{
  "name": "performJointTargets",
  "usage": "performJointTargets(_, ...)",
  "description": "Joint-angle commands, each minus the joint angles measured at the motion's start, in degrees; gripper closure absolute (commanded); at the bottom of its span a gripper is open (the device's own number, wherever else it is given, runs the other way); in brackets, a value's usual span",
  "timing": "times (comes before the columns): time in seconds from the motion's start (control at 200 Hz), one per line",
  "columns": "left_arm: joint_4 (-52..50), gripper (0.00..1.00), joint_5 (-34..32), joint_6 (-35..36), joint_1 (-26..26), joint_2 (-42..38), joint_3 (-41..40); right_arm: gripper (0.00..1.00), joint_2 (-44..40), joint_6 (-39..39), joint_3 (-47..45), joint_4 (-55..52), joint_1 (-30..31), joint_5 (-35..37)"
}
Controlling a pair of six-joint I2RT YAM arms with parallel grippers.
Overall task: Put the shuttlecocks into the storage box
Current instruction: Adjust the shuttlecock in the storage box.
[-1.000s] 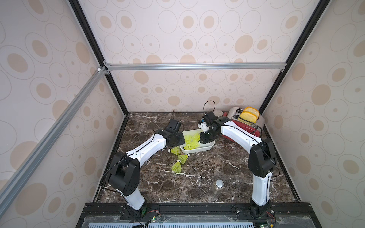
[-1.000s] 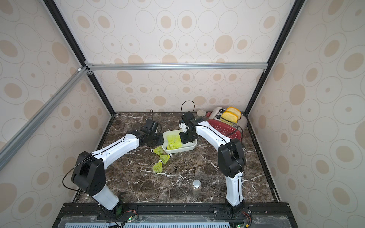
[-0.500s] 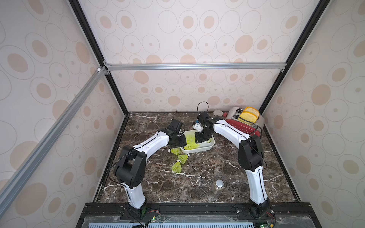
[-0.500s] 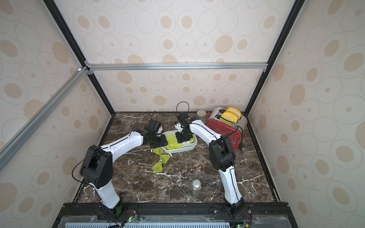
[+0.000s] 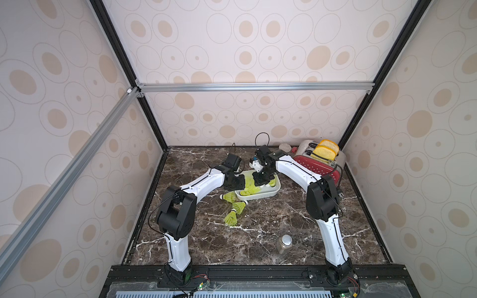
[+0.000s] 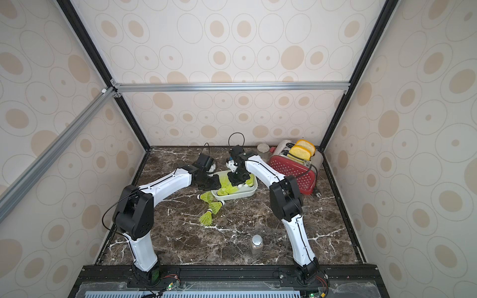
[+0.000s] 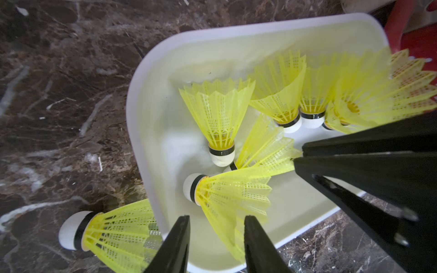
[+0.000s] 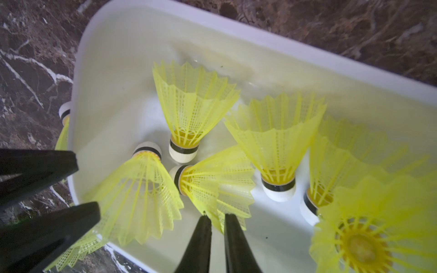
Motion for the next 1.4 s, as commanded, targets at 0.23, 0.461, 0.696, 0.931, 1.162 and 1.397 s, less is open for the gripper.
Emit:
performJointTargets(0.23,-5.31,0.63,-5.58,4.30,-0.38,2.04,2.96,0.86,2.40,-0.69,4.80,-1.41,0.28,-2.94)
performJointTargets(0.461,-6.19,0.72,-9.49,5.94,-0.38,2.31,4.47,0.82,1.68,-1.12,5.31,-2.39,0.28,-1.77)
performJointTargets(0.696,-8.19,0.73,-11.86,7.92,-0.38,3.85,7.64,0.78,-2.52,-0.95,0.59,-0.36,0.32,-0.76)
performJointTargets(0.931,-10.63,0.73,-12.91,9.24,-0.38,5.48,9.23,0.77,-5.79,-0.44,-3.49,1.37,0.35,-0.45)
performJointTargets(1.162,-10.83,0.76,-15.47,9.86,-0.03,4.70,8.77,0.75,-6.38,-0.99,-4.18,1.31,0.28,-0.72)
performJointTargets(1.397,-9.23,0.72,-16.78,8.98,0.32,2.87,8.50,0.72,-7.55,-1.40,-5.94,1.08,0.33,-0.10)
